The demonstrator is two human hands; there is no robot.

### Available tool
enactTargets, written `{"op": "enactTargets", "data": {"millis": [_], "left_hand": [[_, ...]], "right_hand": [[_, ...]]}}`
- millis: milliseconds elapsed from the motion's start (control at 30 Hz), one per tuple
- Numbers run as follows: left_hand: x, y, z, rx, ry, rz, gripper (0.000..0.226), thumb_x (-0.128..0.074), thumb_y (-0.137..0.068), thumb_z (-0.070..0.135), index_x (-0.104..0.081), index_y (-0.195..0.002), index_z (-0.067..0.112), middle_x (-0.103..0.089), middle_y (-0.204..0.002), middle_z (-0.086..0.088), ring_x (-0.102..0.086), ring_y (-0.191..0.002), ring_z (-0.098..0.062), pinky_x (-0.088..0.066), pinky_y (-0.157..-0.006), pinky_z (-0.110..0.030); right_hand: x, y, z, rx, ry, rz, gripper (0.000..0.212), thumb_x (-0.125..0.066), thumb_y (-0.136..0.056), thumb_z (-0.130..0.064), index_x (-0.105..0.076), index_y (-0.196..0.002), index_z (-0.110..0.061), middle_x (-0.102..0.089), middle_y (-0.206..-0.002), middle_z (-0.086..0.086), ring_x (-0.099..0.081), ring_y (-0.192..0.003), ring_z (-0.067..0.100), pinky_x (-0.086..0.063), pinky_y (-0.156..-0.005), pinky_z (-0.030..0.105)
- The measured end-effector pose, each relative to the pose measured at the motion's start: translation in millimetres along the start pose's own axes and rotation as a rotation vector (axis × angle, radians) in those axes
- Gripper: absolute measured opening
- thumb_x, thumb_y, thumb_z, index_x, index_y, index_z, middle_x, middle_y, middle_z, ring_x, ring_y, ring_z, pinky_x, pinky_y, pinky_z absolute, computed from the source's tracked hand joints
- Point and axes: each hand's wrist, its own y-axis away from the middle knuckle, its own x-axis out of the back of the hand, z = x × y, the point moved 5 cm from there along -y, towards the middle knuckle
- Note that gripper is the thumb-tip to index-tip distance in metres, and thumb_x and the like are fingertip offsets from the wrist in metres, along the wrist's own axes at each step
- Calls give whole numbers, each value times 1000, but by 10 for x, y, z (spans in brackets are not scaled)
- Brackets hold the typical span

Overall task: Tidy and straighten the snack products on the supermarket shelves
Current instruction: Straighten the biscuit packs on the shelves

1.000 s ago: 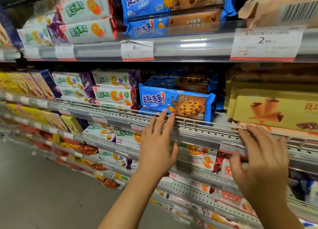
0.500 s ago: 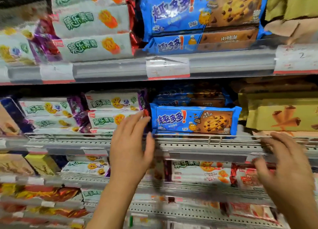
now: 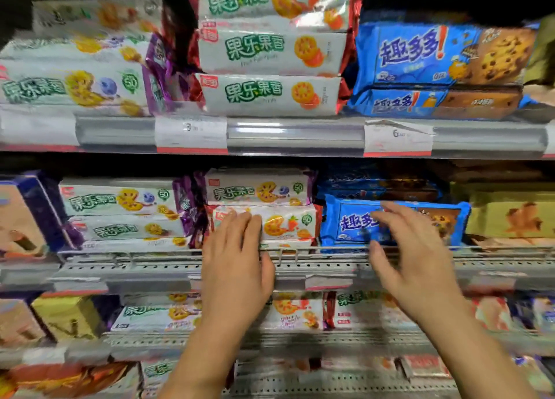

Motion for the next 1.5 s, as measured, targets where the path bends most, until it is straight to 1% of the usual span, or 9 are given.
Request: {"op": "enactTargets", "data": {"millis": [167,300,400,633,767,933,1100,1300,1500], "left_hand": [[11,-1,-15,9,3,-48,58,-62,-88,28,-50,-142,14,-50,-143,-7,-38,-141,-31,-38,-113,-52],[28,23,-32,-8,6,-61,59,-58,-88,30,-47,-144,17,-48,-146,-3,-35,-144,-26,-34,-117,-48],[18,31,-67,-15,32,-74,58,-54,-89,30,-46,-145,19,-46,-148,-1,-33,-145,-24,-34,-117,-47],[-6,42,-30,21,34,-39,61,-60,-85,29,-47,-143,19,-48,-145,-1,-38,-144,-25,-38,-113,-46],[22,33,18,29,19,-43,61,-62,-82,27,-48,-141,17,-50,-140,-2,-42,-139,-27,-41,-111,-46],[90,-1,44,-32,-27,-31,45,-62,-82,30,-51,-125,18,-51,-120,0,-49,-117,-25,-48,-98,-44],[396,-89,-29,-191,-24,18,30,-56,-87,29,-63,-115,18,-56,-102,-2,-53,-96,-27,-51,-77,-42],[1205,-34,-159,-430,-6,264,21,-55,-86,15,-65,-104,15,-67,-99,-9,-63,-87,-31,-52,-75,-40],[1927,-507,-450,-401,9,488,19,-55,-84,9,-71,-93,4,-66,-90,-12,-59,-81,-28,-49,-72,-36]], "right_hand": [[-262,-553,-666,189,-15,-44,47,-51,-90,-33,-64,-128,-8,-61,-133,11,-56,-122,32,-46,-106,47],[-572,-892,-805,150,137,-168,56,-46,-88,-38,-60,-134,-10,-64,-125,16,-59,-111,41,-52,-93,52],[-709,-946,-835,109,242,-223,52,-57,-86,-34,-62,-131,-9,-66,-122,21,-62,-104,45,-56,-86,53],[-626,-875,-884,273,207,-170,27,-76,-79,-28,-56,-95,-21,-63,-96,5,-59,-89,32,-48,-68,39],[-557,-852,-894,359,187,-183,30,-75,-78,-28,-54,-98,-21,-65,-93,1,-60,-87,30,-46,-56,34],[-238,-760,-858,453,46,-100,41,-71,-83,-26,-58,-122,-21,-63,-112,-2,-55,-102,25,-51,-72,34],[46,-725,-796,542,-79,-21,36,-66,-90,-24,-62,-126,-20,-62,-120,0,-59,-105,28,-56,-75,41],[277,-643,-891,554,-281,79,32,-60,-96,-28,-64,-126,-20,-64,-119,-4,-62,-104,24,-56,-76,40],[394,-839,-1060,452,-373,140,32,-53,-97,-37,-68,-123,-25,-67,-116,-13,-63,-100,9,-47,-85,21]]}}
